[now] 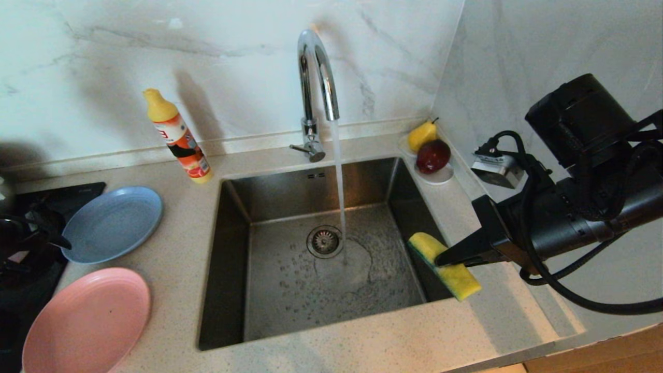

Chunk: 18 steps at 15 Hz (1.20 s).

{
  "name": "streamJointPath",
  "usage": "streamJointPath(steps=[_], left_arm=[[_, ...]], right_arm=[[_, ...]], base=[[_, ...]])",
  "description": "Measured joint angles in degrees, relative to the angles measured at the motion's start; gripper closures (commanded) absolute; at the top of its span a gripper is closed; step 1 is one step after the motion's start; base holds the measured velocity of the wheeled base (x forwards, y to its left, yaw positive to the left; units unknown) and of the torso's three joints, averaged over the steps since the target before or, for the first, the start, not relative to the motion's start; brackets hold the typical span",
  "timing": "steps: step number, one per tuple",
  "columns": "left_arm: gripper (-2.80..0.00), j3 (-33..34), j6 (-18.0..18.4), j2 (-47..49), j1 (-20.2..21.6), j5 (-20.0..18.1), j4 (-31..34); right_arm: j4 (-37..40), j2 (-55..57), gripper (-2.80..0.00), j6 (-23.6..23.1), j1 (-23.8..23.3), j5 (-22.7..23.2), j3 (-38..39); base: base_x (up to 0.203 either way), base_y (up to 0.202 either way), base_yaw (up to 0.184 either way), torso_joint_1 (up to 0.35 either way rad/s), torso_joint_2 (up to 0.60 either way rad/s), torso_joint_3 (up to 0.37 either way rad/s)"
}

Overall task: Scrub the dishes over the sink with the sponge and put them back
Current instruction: Wash the plate

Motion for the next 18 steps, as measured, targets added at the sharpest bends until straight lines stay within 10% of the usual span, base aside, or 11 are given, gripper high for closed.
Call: streamJointPath(steps=[18], left_arm=[[-2.80, -0.56, -9.75, 5.42, -2.95, -2.34, -7.21]], right_arm=[[-0.32, 0.02, 0.00, -1.46, -1.91, 0.13, 2.08]], base=[[0.000, 0.000, 0.000, 0.000, 0.00, 0.000]])
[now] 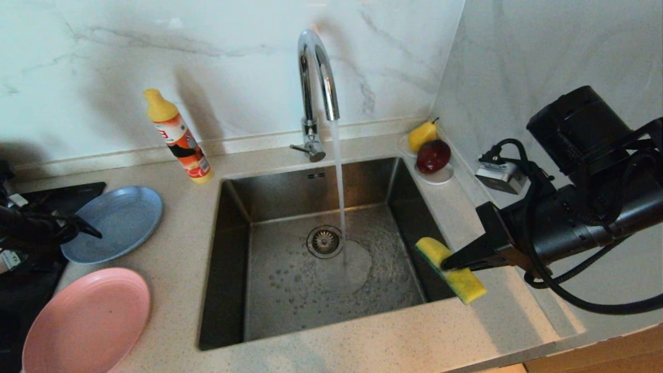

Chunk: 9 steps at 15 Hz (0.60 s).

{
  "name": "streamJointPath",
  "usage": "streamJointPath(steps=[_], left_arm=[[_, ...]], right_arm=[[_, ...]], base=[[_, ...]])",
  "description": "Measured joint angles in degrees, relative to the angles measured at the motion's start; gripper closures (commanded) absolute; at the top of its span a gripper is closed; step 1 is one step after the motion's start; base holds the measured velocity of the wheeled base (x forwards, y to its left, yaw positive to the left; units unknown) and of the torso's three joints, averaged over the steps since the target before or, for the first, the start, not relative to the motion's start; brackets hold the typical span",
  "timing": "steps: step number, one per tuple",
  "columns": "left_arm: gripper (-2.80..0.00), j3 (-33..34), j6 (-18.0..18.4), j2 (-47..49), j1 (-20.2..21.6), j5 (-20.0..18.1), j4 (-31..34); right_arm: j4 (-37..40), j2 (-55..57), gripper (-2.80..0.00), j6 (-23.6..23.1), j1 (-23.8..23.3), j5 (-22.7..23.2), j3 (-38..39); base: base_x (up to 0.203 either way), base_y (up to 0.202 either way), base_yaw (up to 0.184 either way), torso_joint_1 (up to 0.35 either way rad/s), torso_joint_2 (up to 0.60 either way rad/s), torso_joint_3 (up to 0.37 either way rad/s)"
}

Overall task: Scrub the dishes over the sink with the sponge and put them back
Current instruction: Wash the plate

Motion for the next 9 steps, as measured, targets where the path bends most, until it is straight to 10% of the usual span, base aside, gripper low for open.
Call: streamJointPath(steps=[9], left_arm=[[-2.80, -3.41, -3.92, 1.13, -2.84, 0.20, -2.31]], right_arm=[[-0.12, -0.11, 0.00, -0.09, -0.52, 0.15, 1.00]], base=[[0.000, 0.000, 0.000, 0.000, 0.00, 0.000]])
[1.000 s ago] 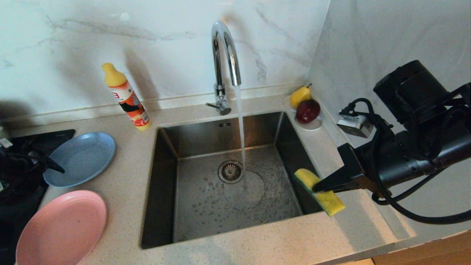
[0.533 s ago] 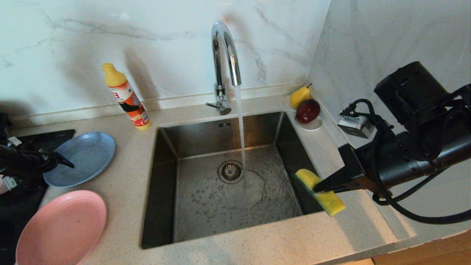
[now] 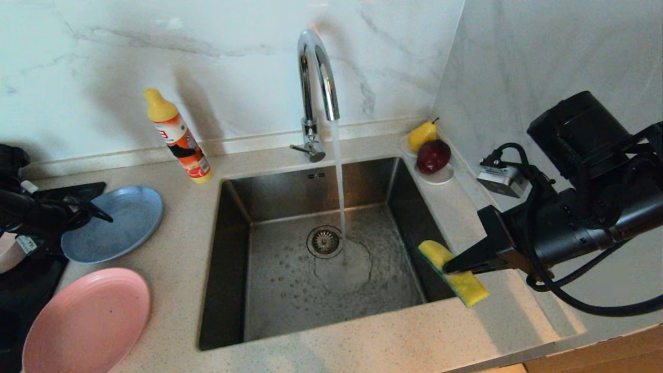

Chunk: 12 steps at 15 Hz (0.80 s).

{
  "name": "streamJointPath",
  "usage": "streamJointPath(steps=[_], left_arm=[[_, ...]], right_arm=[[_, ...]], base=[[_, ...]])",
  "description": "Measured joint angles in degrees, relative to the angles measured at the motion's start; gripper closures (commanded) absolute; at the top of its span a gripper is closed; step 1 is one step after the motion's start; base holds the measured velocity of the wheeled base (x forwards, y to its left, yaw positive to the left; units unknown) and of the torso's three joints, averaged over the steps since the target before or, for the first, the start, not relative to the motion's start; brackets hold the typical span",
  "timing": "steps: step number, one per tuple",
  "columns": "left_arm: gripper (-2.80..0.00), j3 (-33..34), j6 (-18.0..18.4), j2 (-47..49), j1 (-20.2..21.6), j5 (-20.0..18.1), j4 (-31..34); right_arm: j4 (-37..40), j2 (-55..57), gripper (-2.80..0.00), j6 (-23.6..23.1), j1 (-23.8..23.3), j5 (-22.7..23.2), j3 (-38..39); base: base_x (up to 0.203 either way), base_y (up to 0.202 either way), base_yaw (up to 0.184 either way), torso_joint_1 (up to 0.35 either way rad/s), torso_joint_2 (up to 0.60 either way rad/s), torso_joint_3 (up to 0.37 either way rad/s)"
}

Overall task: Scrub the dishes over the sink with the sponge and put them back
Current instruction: Wash the plate

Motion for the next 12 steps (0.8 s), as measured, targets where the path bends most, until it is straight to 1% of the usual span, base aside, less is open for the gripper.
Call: streamJointPath(steps=[4, 12], left_arm=[[-2.80, -0.36, -0.33, 0.87, -1.18, 0.08, -0.30], [-2.80, -3.06, -1.60, 1.41, -1.66, 0.75, 0.11]], right_arm=[[0.02, -0.09, 0.00, 0.00, -0.18, 0.02, 0.06], [-0.01, -0.11, 0.00, 0.00, -0.44, 0.01, 0.20]], base=[[0.000, 0.000, 0.000, 0.000, 0.00, 0.000], [0.000, 0.000, 0.000, 0.000, 0.00, 0.000]])
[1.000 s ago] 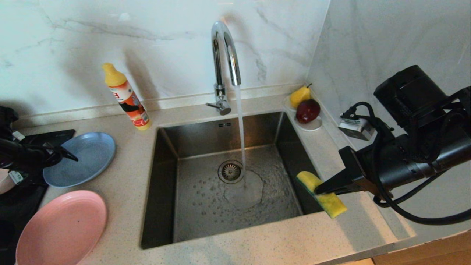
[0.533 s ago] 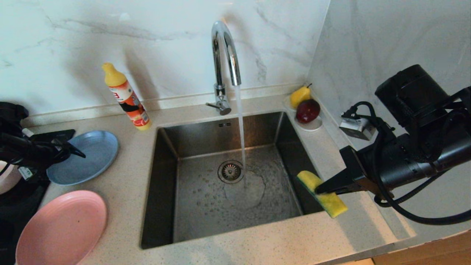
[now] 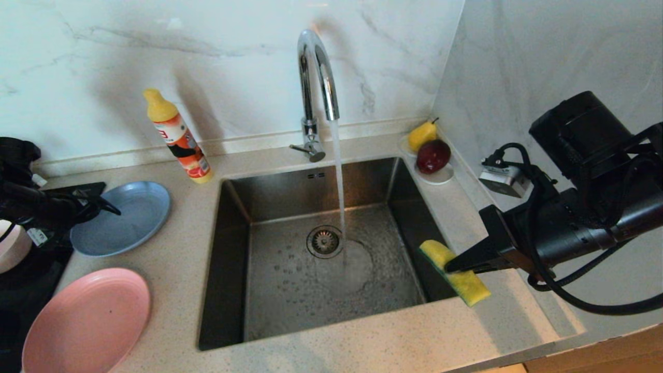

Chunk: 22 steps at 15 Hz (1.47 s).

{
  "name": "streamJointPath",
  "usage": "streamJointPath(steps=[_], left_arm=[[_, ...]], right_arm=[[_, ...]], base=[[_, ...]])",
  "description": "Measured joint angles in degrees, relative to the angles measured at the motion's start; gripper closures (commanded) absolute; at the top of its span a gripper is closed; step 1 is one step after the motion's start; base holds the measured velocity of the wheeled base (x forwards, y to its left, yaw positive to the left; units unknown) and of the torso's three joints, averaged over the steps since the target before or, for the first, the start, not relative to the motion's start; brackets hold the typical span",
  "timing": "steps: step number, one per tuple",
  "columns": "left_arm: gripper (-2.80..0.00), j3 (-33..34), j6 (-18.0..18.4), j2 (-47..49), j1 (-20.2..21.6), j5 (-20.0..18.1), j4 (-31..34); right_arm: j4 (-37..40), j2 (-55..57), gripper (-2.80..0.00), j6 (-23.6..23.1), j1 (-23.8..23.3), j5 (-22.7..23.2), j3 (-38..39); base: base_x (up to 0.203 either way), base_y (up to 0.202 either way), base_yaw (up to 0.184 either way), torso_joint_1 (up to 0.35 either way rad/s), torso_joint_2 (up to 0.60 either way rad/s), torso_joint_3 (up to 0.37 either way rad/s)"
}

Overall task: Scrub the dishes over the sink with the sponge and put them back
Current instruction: Wash the plate

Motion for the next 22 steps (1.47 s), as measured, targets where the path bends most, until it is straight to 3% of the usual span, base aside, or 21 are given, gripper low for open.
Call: streamJointPath(steps=[4, 12, 13, 22], left_arm=[[-2.80, -0.76, 0.04, 1.81, -0.11, 4.72, 0.38], [-2.80, -5.29, -0.34, 3.47, -0.70, 4.81, 5.49], [0.00, -5.41, -0.84, 3.53, -0.90, 4.91, 5.51], [0.00, -5.44, -1.12, 3.73, -1.17, 5.26, 5.82]], right_arm=[[0.02, -0.02, 0.00, -0.01, 0.00, 0.07, 0.17], [0.00, -0.38, 0.00, 0.00, -0.29, 0.08, 0.80], [-0.09, -0.46, 0.00, -0.21, -0.37, 0.10, 1.01], [-0.40, -0.88, 0.00, -1.17, -1.07, 0.62, 1.49]], base=[[0.000, 0.000, 0.000, 0.000, 0.00, 0.000], [0.000, 0.000, 0.000, 0.000, 0.00, 0.000], [0.000, 0.000, 0.000, 0.000, 0.00, 0.000], [0.000, 0.000, 0.000, 0.000, 0.00, 0.000]])
